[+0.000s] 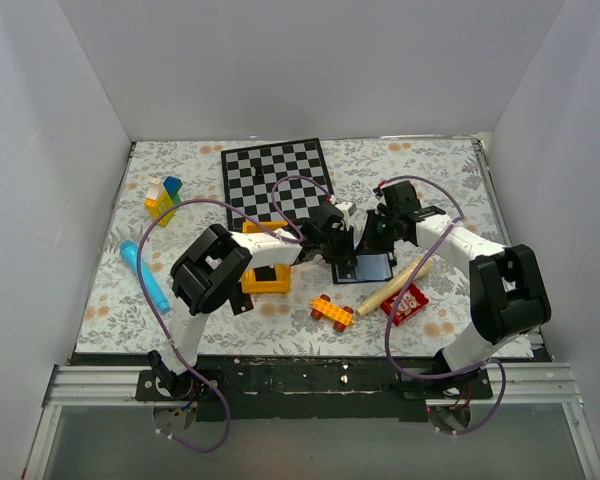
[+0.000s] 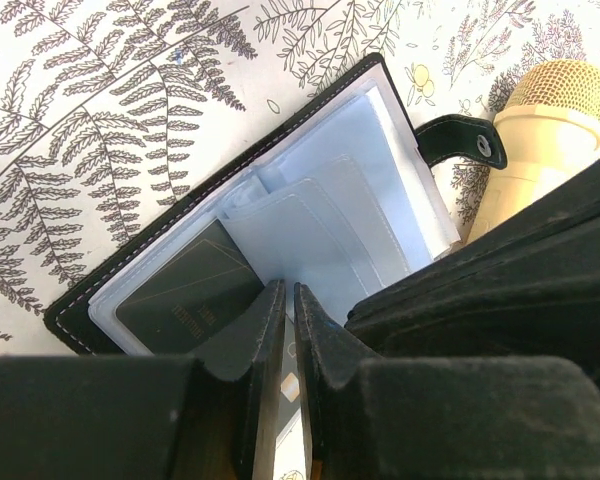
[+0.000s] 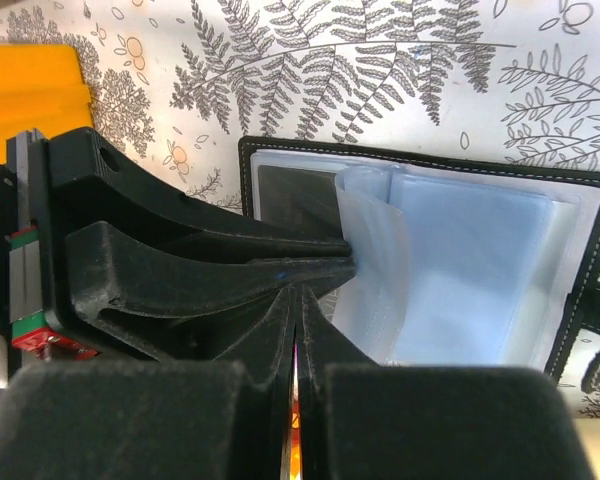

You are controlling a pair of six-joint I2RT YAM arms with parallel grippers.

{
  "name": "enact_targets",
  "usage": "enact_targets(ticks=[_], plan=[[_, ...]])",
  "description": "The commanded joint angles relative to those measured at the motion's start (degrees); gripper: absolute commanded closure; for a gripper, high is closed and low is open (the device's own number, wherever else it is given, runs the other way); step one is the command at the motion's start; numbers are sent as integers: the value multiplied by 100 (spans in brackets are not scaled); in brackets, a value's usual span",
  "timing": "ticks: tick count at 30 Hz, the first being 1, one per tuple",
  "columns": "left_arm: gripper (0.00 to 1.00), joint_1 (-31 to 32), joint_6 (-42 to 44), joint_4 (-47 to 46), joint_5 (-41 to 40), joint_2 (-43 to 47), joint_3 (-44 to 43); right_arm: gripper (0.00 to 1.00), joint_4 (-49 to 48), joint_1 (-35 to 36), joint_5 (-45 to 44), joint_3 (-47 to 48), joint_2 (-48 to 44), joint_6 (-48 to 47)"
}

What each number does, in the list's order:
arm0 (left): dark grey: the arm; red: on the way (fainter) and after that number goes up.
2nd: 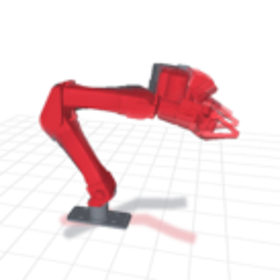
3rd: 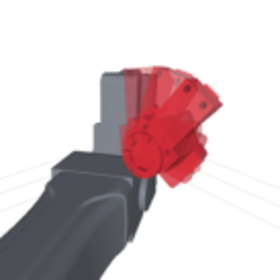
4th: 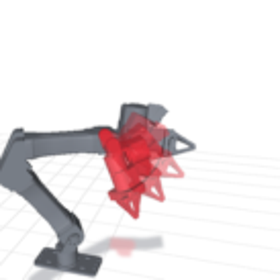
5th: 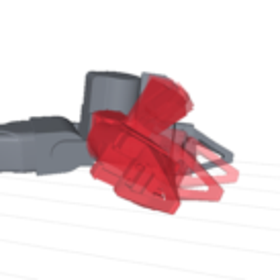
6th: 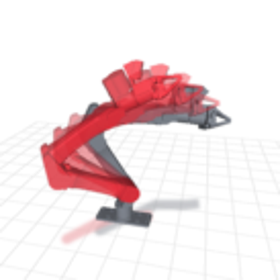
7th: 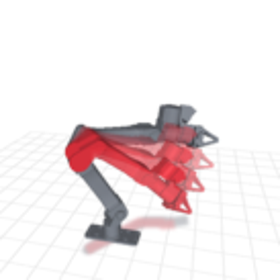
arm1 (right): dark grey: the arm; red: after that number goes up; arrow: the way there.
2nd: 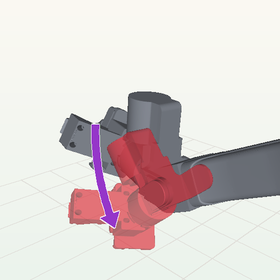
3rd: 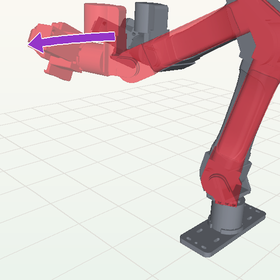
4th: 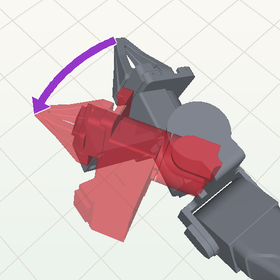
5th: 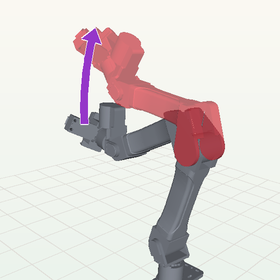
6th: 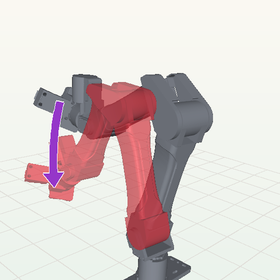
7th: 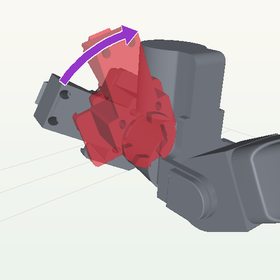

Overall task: Put the credit cards into the card holder
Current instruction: Insert the credit card into the card holder.

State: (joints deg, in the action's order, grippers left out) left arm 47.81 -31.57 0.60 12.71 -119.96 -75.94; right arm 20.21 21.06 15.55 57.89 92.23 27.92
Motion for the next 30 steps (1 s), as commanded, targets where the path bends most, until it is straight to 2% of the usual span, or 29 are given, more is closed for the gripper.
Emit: enact_targets(ticks=[1,17,23,30], plan=[[90,88,46,529,-5,-221,167,99,53,-58,-262,-67,-170,3],[91,88,63,599,-41,-194,167,99,467,-93,-1151,-181,-64,3],[91,88,72,625,-41,-203,150,80,423,-120,-1230,-260,-187,29],[91,88,63,634,-58,-194,159,74,493,-137,-1309,-243,-126,55]])
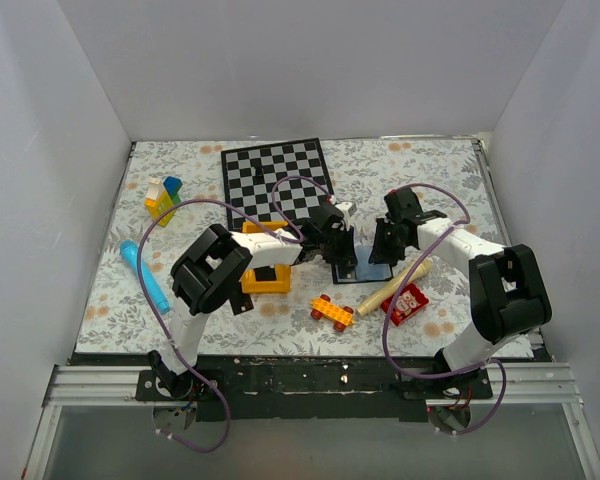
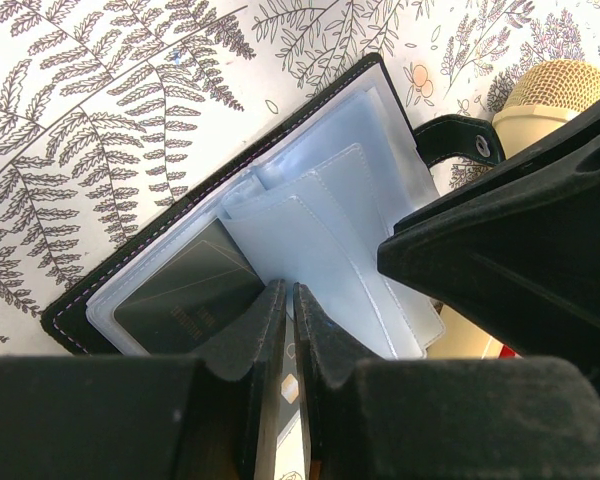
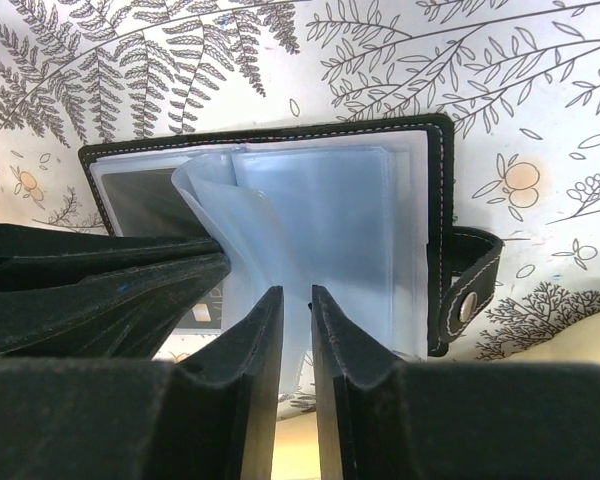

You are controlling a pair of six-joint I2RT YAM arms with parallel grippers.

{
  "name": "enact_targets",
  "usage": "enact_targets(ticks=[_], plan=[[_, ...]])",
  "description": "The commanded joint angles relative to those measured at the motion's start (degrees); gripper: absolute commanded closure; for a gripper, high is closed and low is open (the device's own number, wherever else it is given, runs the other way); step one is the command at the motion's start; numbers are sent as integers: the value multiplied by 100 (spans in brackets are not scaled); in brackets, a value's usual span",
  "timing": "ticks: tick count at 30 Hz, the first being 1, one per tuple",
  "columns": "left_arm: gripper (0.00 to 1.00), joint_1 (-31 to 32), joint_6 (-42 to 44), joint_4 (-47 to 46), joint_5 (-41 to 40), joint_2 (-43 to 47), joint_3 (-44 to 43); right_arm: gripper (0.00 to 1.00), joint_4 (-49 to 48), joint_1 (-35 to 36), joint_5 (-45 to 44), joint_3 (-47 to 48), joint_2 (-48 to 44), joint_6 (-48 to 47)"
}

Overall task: Put the credit cards into the card holder
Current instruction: Insert the credit card into the card holder.

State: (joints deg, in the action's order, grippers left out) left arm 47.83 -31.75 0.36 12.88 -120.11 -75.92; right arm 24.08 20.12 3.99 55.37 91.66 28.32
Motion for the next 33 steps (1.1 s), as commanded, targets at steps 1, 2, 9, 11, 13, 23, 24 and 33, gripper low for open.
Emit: enact_targets(ticks=[1,2,9,11,13,23,24,33], plan=[[91,86,81,667,-76,-179,148,73,106,-52,-170,0,-78,16],[91,86,81,658,-67,-179,156,73,115,-52,-179,0,-87,7],[92,86,81,658,-67,-197,148,73,150,-96,-197,0,-78,7],[92,86,90,658,-67,-188,156,73,106,-96,-136,-27,-87,7],[92,86,90,658,-67,-188,156,73,10,-105,31,-62,-78,16],[92,86,55,658,-102,-170,174,75,-403,-105,893,-44,150,-1],[92,86,55,650,-102,-170,165,75,-421,-113,928,-44,177,-1],[92,68,37,746,-277,23,192,94,-685,-113,1271,-150,160,43]])
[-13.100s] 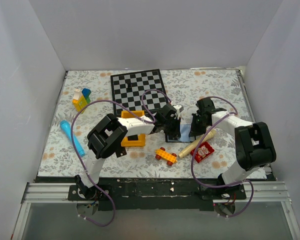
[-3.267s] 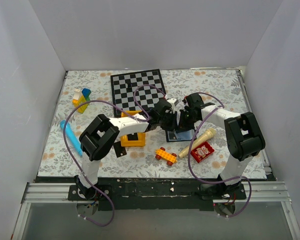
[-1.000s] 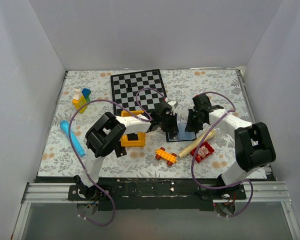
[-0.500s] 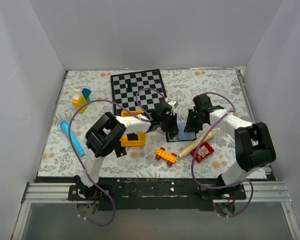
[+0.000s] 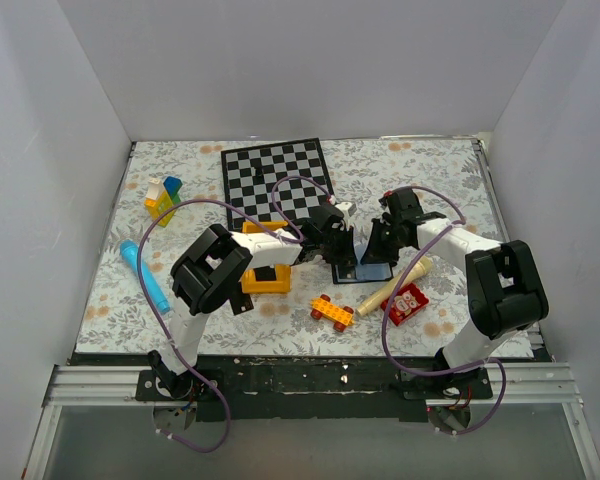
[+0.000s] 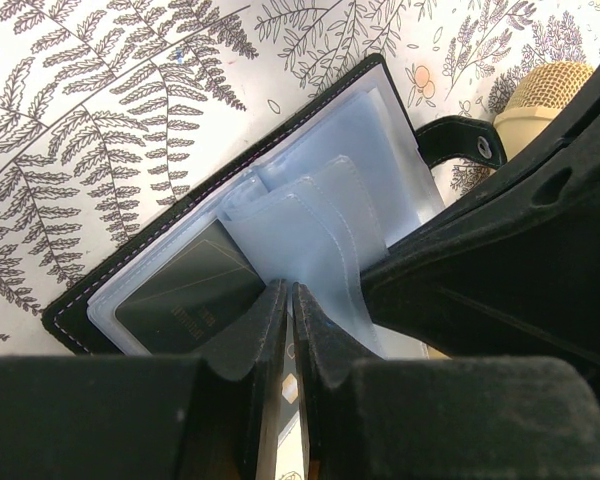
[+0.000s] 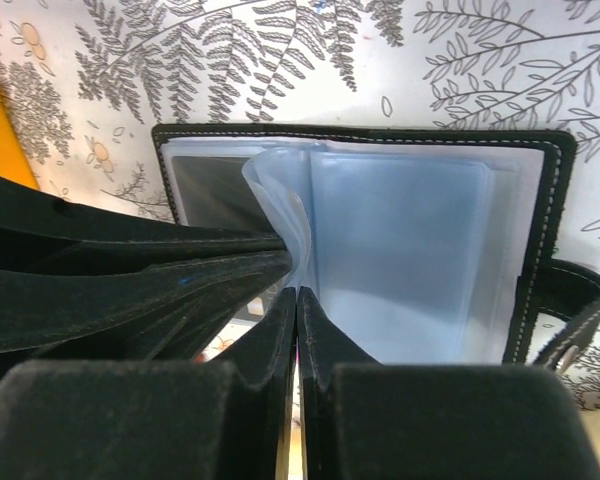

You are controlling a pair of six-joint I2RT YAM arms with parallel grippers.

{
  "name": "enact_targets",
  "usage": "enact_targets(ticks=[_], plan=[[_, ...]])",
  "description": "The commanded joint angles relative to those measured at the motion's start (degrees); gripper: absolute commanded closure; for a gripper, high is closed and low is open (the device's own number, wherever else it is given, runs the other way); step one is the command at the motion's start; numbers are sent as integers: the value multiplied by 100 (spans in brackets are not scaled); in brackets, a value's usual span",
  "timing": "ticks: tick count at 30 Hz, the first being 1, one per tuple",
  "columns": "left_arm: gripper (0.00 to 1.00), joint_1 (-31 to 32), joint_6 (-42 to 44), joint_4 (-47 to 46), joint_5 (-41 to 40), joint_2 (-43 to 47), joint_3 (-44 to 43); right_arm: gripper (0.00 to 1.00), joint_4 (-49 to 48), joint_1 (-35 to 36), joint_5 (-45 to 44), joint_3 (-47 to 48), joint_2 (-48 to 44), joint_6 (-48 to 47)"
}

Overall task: Put the credit cards into the card holder
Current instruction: Insert the credit card into the card holder.

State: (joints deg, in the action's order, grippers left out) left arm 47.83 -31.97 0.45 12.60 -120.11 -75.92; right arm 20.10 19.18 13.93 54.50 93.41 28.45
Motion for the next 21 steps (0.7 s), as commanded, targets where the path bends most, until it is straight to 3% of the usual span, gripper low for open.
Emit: enact_targets(ticks=[1,14,21], plan=[[92,42,33,764,-293,84,209,96,-304,-20,294,-71,-15,29],[98,-143,-275,1001,-1488,1359,657,99,-489,-20,690,-27,99,-32],[100,-134,-372,1010,-1498,1482,570,99,-16,-20,-205,-27,-173,-6]])
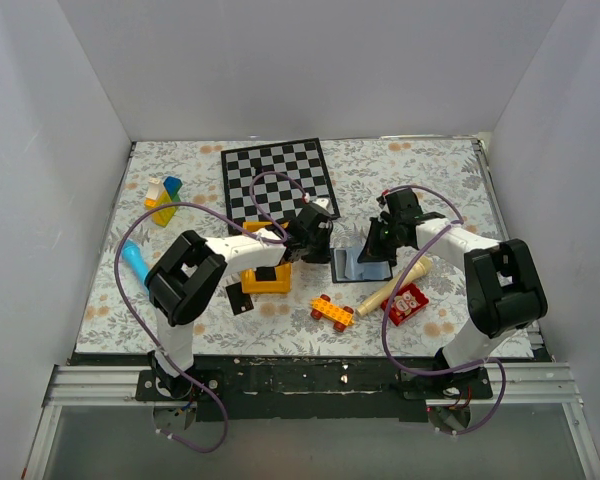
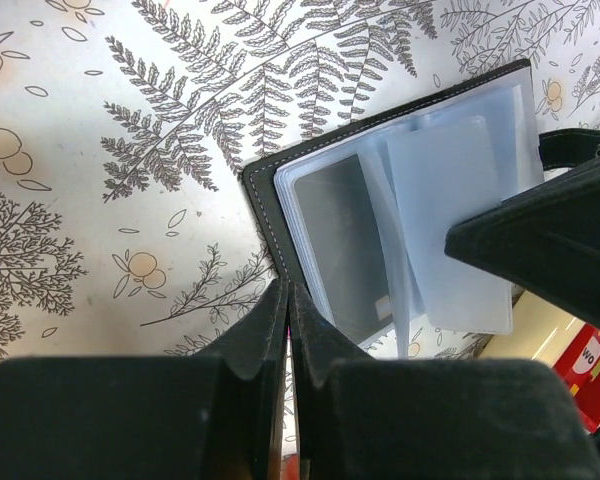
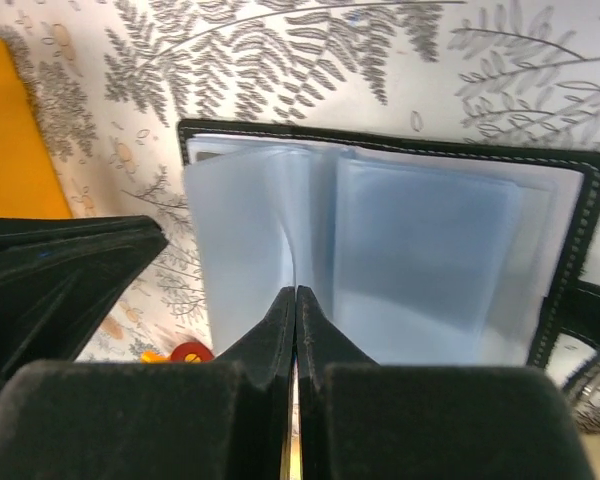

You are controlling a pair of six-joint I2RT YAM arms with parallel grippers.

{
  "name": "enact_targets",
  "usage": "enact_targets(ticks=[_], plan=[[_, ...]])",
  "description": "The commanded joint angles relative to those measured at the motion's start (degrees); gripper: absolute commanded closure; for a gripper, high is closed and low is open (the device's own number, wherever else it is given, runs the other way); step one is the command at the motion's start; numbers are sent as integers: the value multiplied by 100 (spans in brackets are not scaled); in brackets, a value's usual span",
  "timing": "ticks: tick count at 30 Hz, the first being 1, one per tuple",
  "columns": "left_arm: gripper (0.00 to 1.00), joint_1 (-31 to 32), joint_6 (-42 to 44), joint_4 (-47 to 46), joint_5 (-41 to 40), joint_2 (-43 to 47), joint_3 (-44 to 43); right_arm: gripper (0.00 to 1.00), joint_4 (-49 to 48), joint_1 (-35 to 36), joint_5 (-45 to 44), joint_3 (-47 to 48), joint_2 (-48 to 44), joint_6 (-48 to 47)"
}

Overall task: Put the credit cards into the card holder
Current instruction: Insert the credit card into the card holder.

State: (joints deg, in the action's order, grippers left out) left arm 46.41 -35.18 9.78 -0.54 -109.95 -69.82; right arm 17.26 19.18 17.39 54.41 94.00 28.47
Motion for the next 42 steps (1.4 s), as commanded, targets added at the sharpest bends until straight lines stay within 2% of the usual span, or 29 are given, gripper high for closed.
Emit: enact_targets(ticks=[1,10,16,18,23,27,31,36,38,42], plan=[[100,17,-24,77,-175,492,-84,99,409,-20,-752,16,-259,1],[100,87,345,15,53,572,-585,99,1130,-55,-1712,122,-426,89],[100,192,600,-3,641,238,-989,99,1324,-63,-2081,210,-417,62],[100,228,670,-3,826,89,-1103,95,1342,-63,-2108,228,-408,54],[100,368,889,6,1222,-193,-1306,75,1368,-63,-2169,280,-435,62],[99,465,951,15,1372,-395,-1359,63,1368,-72,-2266,280,-610,62],[99,465,820,15,1381,-457,-1227,62,1342,-72,-2371,254,-917,62],[100,465,784,-3,1284,-466,-1095,65,921,-72,-2057,53,-1409,1],[100,465,749,33,1223,-501,-1069,71,622,-72,-1566,-62,-1515,-96],[100,456,644,33,1152,-527,-902,92,410,-72,-809,-28,-1244,-148]])
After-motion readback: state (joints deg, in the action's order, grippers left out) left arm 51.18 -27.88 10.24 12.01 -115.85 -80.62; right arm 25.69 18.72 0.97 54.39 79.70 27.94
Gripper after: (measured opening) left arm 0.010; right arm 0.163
